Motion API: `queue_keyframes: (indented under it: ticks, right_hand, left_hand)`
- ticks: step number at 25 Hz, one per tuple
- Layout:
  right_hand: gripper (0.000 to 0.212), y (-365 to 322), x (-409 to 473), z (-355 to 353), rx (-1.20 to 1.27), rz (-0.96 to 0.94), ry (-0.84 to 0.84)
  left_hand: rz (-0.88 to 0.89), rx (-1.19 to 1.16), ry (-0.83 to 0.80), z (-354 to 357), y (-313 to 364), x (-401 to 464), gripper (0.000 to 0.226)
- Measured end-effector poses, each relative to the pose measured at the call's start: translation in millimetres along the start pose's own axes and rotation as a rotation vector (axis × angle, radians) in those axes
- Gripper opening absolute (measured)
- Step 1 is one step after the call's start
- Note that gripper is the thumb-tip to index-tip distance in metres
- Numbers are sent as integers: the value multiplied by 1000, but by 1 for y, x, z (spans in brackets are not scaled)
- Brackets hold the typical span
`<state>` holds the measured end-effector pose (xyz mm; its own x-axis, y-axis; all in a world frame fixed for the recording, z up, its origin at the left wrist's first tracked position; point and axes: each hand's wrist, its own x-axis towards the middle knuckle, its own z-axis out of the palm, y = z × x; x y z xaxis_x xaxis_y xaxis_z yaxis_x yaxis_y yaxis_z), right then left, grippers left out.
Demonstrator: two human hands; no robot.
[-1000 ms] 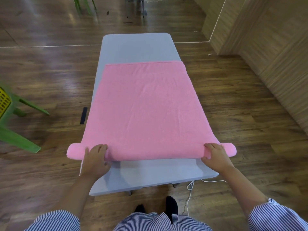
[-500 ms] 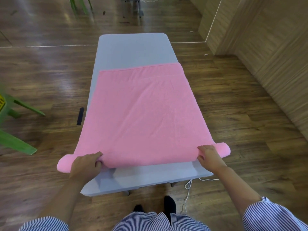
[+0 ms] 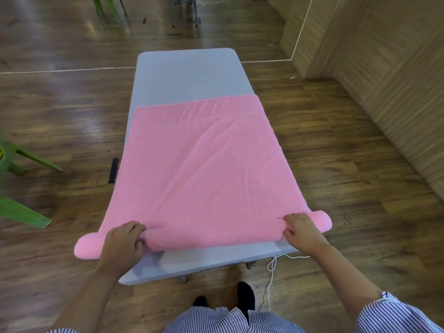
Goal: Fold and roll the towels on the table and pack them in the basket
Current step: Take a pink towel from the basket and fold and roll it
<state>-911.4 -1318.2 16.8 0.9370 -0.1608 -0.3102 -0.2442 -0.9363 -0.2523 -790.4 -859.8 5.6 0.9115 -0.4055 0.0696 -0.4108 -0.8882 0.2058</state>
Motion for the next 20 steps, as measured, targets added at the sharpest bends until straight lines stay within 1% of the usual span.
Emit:
queue_keyframes:
  ticks: [1,3,4,5,6,8,10,12,13,15,17,20]
  right_hand:
    - [55,-1,-1,0,3,-12,42]
    - [42,0,-2,3,-8,-74,207]
    - [37,1,-3,5,-17,-98,278]
    - [34,2,-3,7,-19,-115,311]
    - [34,3,-4,8,-19,-126,312]
    - [40,6,-3,10,-50,-143,259]
    - [47,9,-3,11,-76,-150,207]
    - [41,12,-3,9,-65,-166,190]
    - [41,12,-2,6,-56,-169,181]
    - [52,12,0,2,-41,-162,143]
    - [51,12,2,-1,-24,-128,103]
    - [49,13,3,2,-2,-123,188]
  left_hand:
    - [-1,11,33,-1,2,-3,41]
    - [-7,37,77,-2,6,-10,37]
    - [-7,38,74,-3,8,-13,36]
    - [-5,32,61,-2,8,-15,37]
    - [-2,24,47,-1,7,-16,38]
    - [16,15,-1,2,2,-17,43]
    - [42,36,-78,6,-1,-20,54]
    - [49,53,-116,7,-2,-21,59]
    - [53,50,-106,7,-2,-21,58]
    - [71,41,-53,6,-3,-18,53]
    - [103,44,21,6,-4,-18,50]
    - [133,62,145,8,-3,-22,42]
